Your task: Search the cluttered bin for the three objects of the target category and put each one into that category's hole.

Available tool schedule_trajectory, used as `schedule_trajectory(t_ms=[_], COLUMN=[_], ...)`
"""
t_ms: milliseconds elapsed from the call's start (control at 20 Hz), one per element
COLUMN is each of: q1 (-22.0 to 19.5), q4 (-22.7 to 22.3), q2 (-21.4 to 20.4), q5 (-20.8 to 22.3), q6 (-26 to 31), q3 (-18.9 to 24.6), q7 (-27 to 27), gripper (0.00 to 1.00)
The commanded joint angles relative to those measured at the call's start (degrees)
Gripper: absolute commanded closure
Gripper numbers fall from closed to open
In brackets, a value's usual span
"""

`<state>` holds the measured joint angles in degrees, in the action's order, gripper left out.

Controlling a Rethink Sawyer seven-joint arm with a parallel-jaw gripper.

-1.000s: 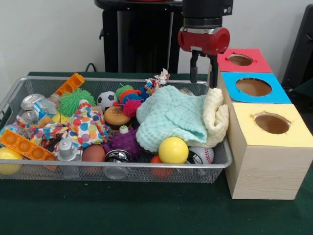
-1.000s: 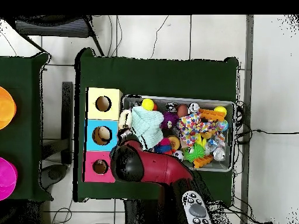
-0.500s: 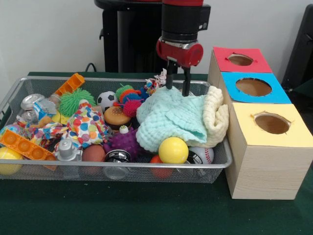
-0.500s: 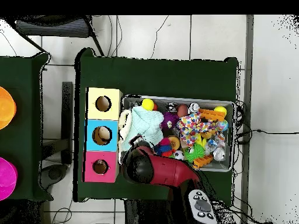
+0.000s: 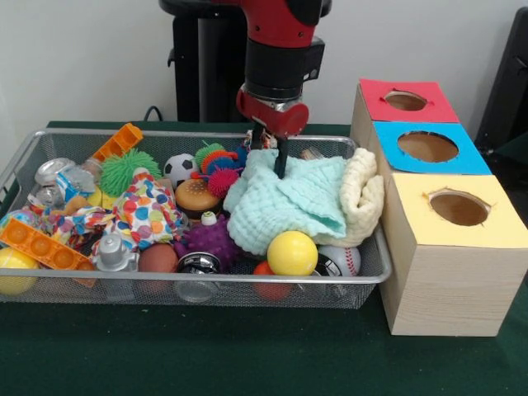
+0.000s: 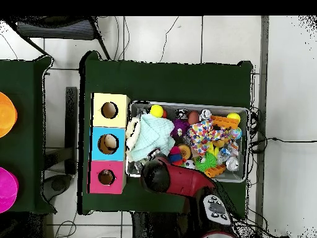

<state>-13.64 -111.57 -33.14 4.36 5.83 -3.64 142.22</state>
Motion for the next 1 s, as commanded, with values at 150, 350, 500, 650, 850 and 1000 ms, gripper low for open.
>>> schedule_trajectory(t_ms=[150,350,500,650,850,1000], q1=[-1.21,-1.68,-1.68,-3.02,-6.78,-9.79], q4=[5.07,2.61,1.52,1.87,-1.68,-3.32], q2=[6.87,1.69,-2.43,-3.55,-10.01,-15.22], q5=[3.43,3.53,3.84,4.03,1.95,0.25], q6=[8.6,12.57,16.2,17.63,19.23,20.73], q3=[0.7,0.91,0.11,1.29,6.64,10.4], q7=[-2.88,-3.6,-4.38,-4.82,-5.02,-5.76], gripper=[0.0,0.0,0.0,0.0,0.0,0.0])
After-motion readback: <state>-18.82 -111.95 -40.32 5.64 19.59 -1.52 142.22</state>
